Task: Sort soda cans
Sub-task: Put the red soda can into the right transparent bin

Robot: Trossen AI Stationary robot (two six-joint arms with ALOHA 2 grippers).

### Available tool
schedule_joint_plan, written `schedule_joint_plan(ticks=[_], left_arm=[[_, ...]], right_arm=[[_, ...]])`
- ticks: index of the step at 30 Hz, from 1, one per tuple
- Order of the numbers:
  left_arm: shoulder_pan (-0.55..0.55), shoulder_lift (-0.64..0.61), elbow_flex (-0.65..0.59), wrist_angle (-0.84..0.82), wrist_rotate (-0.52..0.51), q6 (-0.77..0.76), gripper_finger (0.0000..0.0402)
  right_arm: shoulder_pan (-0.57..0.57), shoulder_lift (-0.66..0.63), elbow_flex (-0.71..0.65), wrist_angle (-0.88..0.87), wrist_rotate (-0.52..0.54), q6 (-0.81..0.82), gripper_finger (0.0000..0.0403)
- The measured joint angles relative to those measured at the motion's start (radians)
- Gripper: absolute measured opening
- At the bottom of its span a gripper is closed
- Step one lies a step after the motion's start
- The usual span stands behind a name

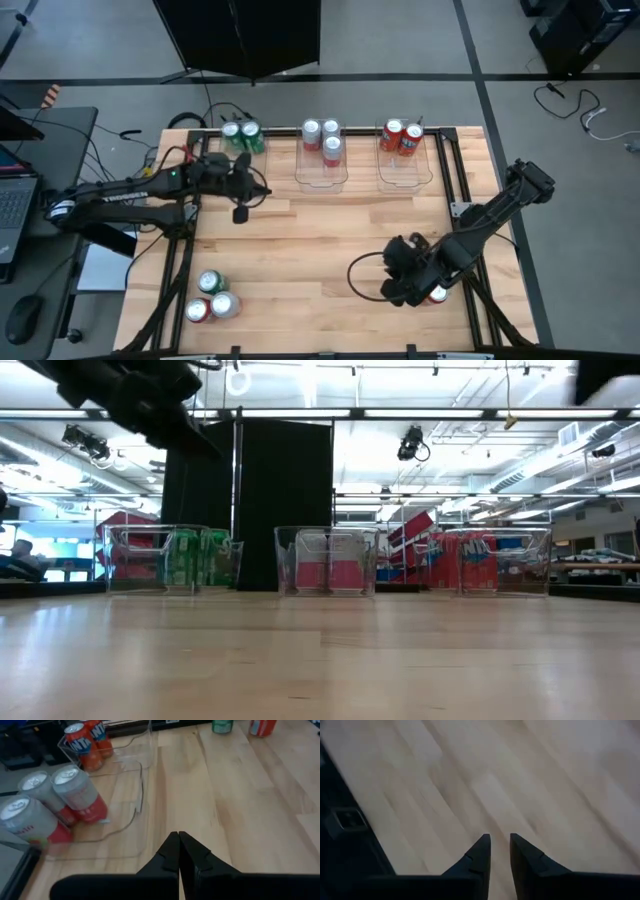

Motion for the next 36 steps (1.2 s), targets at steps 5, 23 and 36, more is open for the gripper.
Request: schedule_joint_plan(ticks=[5, 23, 36], left_arm=[[-0.026, -0.027, -0.046, -0.001, -0.033, -0.003, 0.0000], [-0.085, -0.027, -0.089, 0.019, -0.042, -0.004, 0.0001], [-0.134, -0.026, -0.089, 0.014, -0.041, -0.029, 0.0001]], right_arm=[[0.035, 0.000, 0.038, -0.187, -0.158, 0.204, 0.0080], [0.166, 0.012, 0.040, -0.262, -0.380, 0.496, 0.0299], [0.201, 0.104, 0.039, -0.276, -0.389, 0.488, 0.0333]])
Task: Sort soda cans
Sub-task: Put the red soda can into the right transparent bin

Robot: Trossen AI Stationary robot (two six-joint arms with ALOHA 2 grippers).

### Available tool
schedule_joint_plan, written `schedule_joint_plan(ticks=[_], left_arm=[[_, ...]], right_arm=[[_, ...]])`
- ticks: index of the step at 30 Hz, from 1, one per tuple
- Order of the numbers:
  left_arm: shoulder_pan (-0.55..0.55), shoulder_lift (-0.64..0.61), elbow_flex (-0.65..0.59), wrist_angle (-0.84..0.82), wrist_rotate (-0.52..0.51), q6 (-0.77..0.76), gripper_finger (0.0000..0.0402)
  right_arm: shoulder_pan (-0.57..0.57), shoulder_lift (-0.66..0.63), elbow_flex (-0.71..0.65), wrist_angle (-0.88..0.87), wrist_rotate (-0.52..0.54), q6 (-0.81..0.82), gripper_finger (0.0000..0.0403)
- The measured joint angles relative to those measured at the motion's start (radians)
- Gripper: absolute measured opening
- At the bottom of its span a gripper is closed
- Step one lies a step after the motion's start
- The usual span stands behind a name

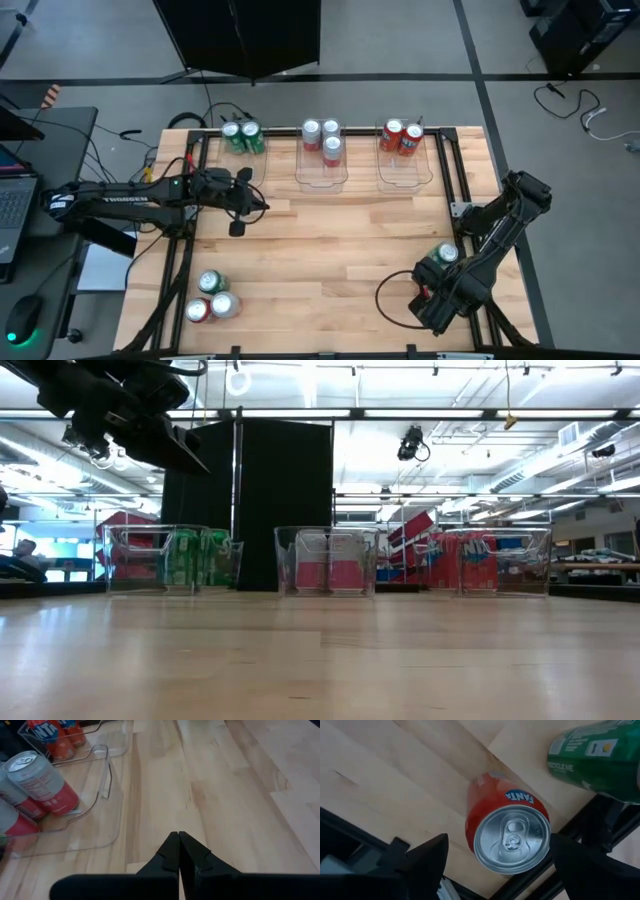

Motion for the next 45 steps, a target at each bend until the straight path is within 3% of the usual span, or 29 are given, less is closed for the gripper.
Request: schedule_joint_plan(ticks=[8, 21, 29, 36, 45], left_arm=[[-0.022, 0.000, 0.000, -0.002, -0.004, -0.022, 0.0001], [-0.070, 0.000, 0.000, -0.006, -0.024, -0.051, 0.0001], [-0.095, 0.000, 0.000, -0.035, -0.107, -0.073, 0.0001], [-0.095, 0.000, 0.000, -0.032, -0.112, -0.078, 0.0001], [-0.095, 0.000, 0.000, -0.031, -0.113, -0.079, 0.0001]], right_arm=[[0.005, 0.036, 0.001, -0.030, 0.001, -0.005, 0.0345], [0.005, 0.070, -0.001, 0.028, 0.024, -0.008, 0.0324], [-0.015, 0.068, 0.001, 0.040, 0.023, -0.008, 0.0247], [-0.141, 0.068, 0.003, 0.048, 0.021, -0.164, 0.0247], [-0.436, 0.071, 0.079, 0.089, 0.103, -0.581, 0.0247]])
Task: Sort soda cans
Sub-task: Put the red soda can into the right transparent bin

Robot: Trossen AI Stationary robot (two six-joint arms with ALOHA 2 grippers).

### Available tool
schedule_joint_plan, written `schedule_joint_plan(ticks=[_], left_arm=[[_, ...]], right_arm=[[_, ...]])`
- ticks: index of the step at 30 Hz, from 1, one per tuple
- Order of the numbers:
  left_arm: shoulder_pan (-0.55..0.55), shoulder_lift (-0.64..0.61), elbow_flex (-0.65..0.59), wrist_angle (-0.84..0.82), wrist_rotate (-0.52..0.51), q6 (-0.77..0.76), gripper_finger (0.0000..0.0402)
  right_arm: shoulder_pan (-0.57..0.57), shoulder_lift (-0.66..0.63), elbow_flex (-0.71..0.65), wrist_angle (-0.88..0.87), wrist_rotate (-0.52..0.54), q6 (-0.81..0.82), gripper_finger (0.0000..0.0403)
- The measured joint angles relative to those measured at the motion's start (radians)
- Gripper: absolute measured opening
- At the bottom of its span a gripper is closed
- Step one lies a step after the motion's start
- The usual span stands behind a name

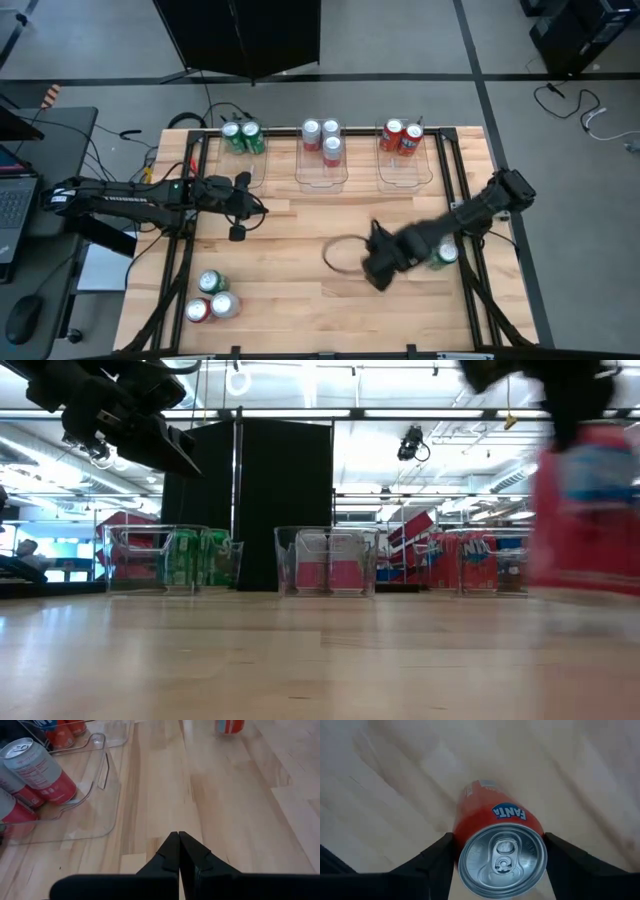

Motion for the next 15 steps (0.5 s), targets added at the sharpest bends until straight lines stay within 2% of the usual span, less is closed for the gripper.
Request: schedule_joint_plan(ticks=[6, 15], left_arm=[[0.000, 0.000, 0.000, 0.001, 0.000, 0.001, 0.0001], [0.000, 0.000, 0.000, 0.010, 0.000, 0.003, 0.0001]], right_arm=[[-0.207, 0.000, 0.080, -0.001, 0.041, -0.234, 0.0247], [-0.487, -0.001, 0.261, -0.070, 0.022, -0.445, 0.0247]])
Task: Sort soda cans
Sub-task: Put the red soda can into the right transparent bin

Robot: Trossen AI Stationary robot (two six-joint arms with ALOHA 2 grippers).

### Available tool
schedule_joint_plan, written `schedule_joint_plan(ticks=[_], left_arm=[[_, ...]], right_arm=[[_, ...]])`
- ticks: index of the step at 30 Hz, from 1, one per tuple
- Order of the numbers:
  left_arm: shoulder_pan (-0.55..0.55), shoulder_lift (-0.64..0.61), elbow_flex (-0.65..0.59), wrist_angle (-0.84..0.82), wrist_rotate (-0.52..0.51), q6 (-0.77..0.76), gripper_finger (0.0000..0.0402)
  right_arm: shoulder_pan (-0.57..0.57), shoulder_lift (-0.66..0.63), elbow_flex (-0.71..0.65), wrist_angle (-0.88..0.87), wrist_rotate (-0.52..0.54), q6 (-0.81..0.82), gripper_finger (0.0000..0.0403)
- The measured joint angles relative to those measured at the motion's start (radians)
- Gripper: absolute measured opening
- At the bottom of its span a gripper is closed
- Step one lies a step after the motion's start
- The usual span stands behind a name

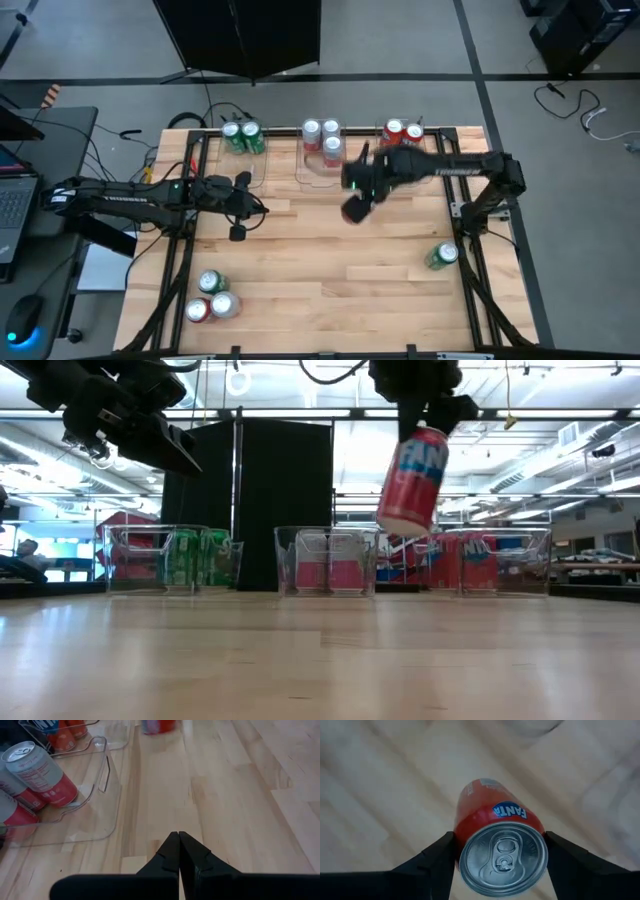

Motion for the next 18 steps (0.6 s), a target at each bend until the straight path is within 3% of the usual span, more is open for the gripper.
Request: schedule_joint_plan(ticks=[9, 18], left_arm=[[0.000, 0.000, 0.000, 0.000, 0.000, 0.000, 0.0001], [0.000, 0.000, 0.000, -0.001, 0.000, 0.000, 0.0001]], right_arm=[[-0.281, -0.002, 0.114, -0.265, 0.136, -0.056, 0.0247], [-0.502, -0.002, 0.110, -0.251, 0.185, -0.138, 0.0247]])
